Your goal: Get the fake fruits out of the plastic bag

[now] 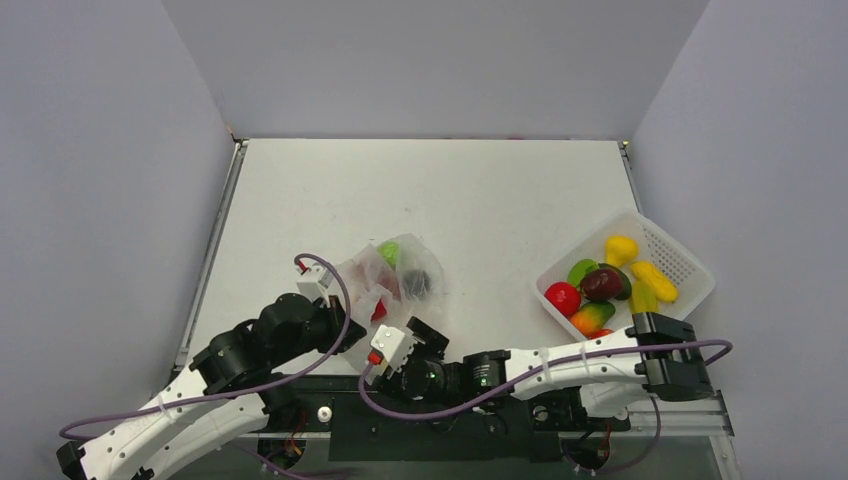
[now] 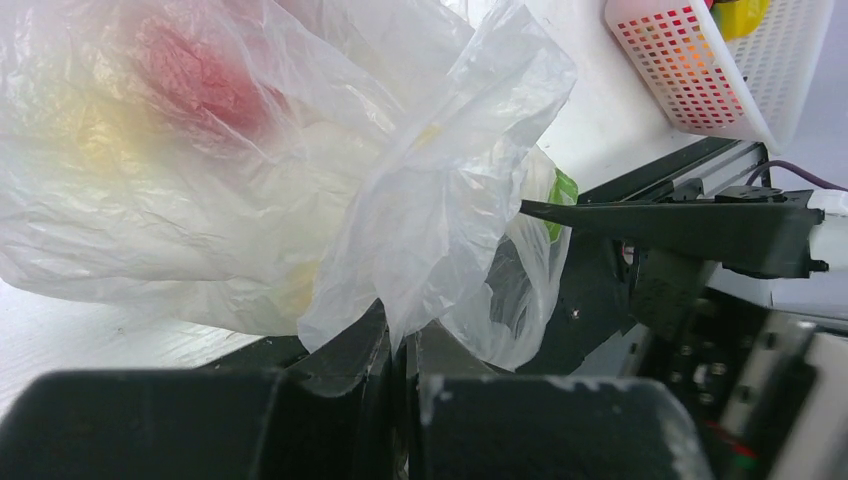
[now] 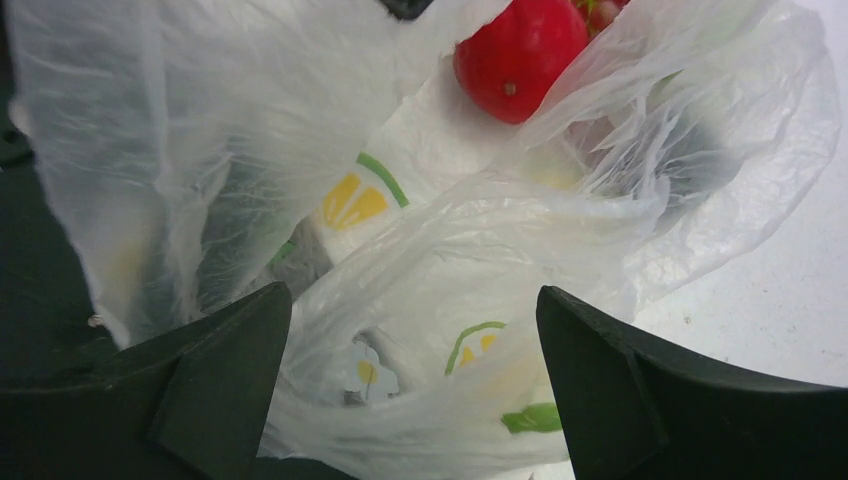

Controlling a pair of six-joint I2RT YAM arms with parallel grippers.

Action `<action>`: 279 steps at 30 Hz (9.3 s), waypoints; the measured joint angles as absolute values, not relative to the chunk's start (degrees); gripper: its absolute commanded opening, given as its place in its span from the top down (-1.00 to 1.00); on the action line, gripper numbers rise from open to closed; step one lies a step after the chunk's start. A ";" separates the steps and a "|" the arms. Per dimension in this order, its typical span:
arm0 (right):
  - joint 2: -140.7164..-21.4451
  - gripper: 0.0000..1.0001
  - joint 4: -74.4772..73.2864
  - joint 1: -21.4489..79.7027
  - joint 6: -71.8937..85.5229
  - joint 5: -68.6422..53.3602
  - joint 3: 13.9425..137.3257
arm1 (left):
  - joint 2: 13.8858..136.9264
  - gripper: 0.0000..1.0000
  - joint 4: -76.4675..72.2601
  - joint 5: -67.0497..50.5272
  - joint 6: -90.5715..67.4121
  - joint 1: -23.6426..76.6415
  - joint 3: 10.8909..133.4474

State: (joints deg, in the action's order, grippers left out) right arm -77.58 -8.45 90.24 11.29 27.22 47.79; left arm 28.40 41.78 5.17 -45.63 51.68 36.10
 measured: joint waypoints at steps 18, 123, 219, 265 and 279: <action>-91.79 0.65 -11.18 86.00 13.76 51.53 50.37 | 29.10 1.00 41.87 5.34 -46.24 51.72 35.94; -104.75 -0.51 29.89 62.94 26.09 16.49 47.44 | 34.13 1.00 25.26 -3.11 -51.70 51.72 22.83; -69.32 0.97 -7.01 63.55 27.70 21.34 44.99 | 42.57 1.00 18.17 4.56 -50.89 51.83 23.24; -80.03 -0.56 2.63 55.05 22.00 5.10 36.47 | 38.74 1.00 27.46 7.81 -45.56 51.77 24.58; -83.02 0.21 -2.09 59.31 17.50 10.68 38.74 | 36.60 1.00 28.51 9.67 -45.54 51.77 24.58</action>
State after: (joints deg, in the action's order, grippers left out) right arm -83.02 -2.09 59.31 17.50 10.68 38.74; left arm 36.60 28.51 9.67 -45.54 51.77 24.58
